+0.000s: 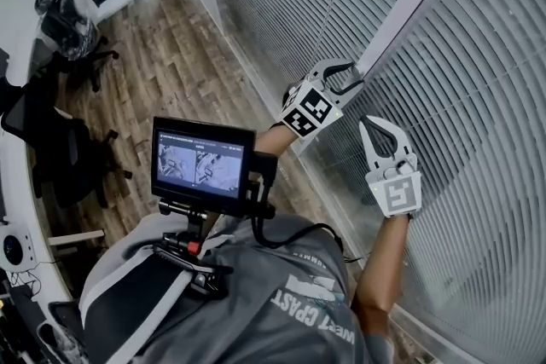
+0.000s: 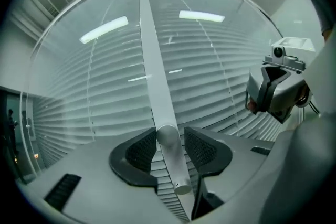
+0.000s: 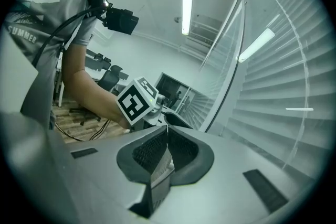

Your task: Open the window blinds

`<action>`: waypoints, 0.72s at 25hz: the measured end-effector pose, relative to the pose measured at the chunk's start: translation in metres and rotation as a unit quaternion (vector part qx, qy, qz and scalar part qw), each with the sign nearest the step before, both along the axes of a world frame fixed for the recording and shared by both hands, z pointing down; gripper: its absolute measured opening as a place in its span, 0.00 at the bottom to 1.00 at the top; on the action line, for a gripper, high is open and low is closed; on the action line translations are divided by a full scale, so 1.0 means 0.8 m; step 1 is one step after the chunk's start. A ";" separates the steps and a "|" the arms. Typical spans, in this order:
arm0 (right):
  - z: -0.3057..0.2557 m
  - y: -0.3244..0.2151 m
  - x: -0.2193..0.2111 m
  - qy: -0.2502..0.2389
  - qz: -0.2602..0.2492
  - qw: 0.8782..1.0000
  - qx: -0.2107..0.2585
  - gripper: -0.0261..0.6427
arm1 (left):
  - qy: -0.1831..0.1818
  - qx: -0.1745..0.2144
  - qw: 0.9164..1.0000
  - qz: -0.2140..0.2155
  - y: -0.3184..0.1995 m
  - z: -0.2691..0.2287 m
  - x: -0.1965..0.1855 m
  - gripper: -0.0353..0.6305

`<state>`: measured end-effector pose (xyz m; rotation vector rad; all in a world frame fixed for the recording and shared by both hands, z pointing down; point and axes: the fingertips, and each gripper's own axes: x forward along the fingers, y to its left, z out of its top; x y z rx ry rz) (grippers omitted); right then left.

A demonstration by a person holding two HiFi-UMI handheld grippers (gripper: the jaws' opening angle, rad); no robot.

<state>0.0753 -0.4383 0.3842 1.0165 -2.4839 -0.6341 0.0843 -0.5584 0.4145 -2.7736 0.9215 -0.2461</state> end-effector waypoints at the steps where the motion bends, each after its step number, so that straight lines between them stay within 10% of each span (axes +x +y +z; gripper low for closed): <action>1: 0.000 0.001 -0.001 0.002 -0.001 1.000 0.000 0.04 | 0.003 -0.003 1.000 -0.001 -0.001 -0.003 0.003 0.29; 8: -0.001 0.006 0.000 0.009 0.000 1.000 -0.002 0.04 | 0.053 -0.015 0.998 -0.004 0.000 -0.012 0.004 0.25; 14: 0.005 -0.008 -0.002 0.009 -0.005 1.000 -0.009 0.04 | -0.070 0.101 0.992 -0.020 -0.006 -0.009 0.007 0.25; 18: 0.012 -0.008 -0.006 0.011 -0.011 1.000 -0.007 0.04 | -0.185 0.226 0.956 -0.029 0.004 -0.006 0.014 0.25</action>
